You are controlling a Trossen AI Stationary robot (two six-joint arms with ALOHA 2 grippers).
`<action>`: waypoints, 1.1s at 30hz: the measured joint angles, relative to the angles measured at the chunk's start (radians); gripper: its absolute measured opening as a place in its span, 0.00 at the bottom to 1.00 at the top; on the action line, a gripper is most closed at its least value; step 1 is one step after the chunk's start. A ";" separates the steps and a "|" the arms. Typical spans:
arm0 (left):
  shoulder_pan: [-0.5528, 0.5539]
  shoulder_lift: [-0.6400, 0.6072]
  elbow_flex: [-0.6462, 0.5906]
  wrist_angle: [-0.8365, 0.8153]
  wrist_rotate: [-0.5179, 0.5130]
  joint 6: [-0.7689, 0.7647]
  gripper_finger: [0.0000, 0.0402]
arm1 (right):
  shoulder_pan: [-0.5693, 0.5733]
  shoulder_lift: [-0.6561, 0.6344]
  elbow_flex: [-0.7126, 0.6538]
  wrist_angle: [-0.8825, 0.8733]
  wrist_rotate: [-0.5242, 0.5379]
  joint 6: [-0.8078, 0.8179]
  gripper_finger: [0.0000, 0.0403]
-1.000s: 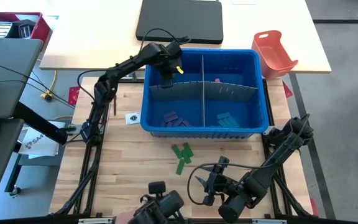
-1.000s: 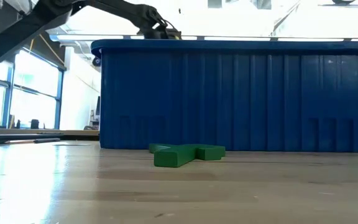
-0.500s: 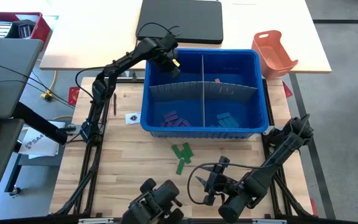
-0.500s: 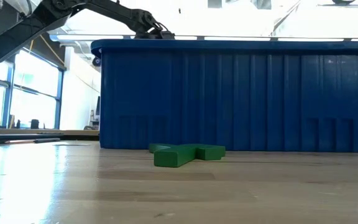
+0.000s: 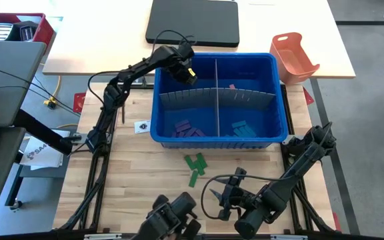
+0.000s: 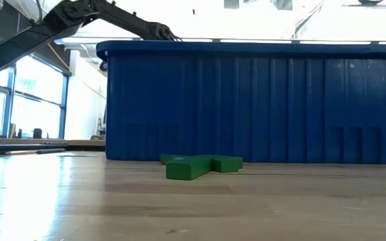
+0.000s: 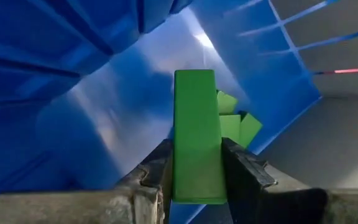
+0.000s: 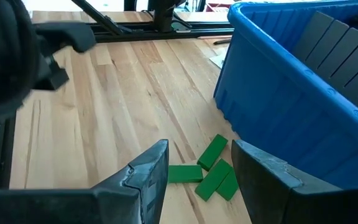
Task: Sort blocks
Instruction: Put the green block into the blue bin with the other green block
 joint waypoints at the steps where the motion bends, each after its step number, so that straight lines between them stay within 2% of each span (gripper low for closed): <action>1: 0.000 0.008 0.001 0.002 0.008 0.000 0.24 | 0.000 0.000 0.000 0.000 -0.005 0.000 0.43; 5: -0.002 0.046 0.000 0.000 0.029 -0.008 0.24 | 0.000 0.000 0.000 0.001 -0.011 -0.001 0.43; 16: -0.007 0.056 0.007 0.001 0.044 0.033 0.43 | 0.000 0.000 0.000 0.001 -0.011 -0.001 0.43; 19: -0.003 0.055 0.038 -0.026 0.049 0.063 0.47 | 0.000 0.000 0.000 0.001 -0.011 0.000 0.43; 23: 0.002 0.051 0.144 -0.131 0.050 0.090 0.48 | 0.001 0.000 0.000 0.002 -0.016 0.001 0.43; 28: -0.011 -0.090 0.128 -0.187 0.040 0.170 0.48 | 0.002 0.000 0.000 0.002 -0.015 -0.001 0.43; 33: -0.101 -0.256 0.128 -0.260 0.031 0.294 0.48 | 0.002 0.000 0.000 0.000 -0.014 0.000 0.43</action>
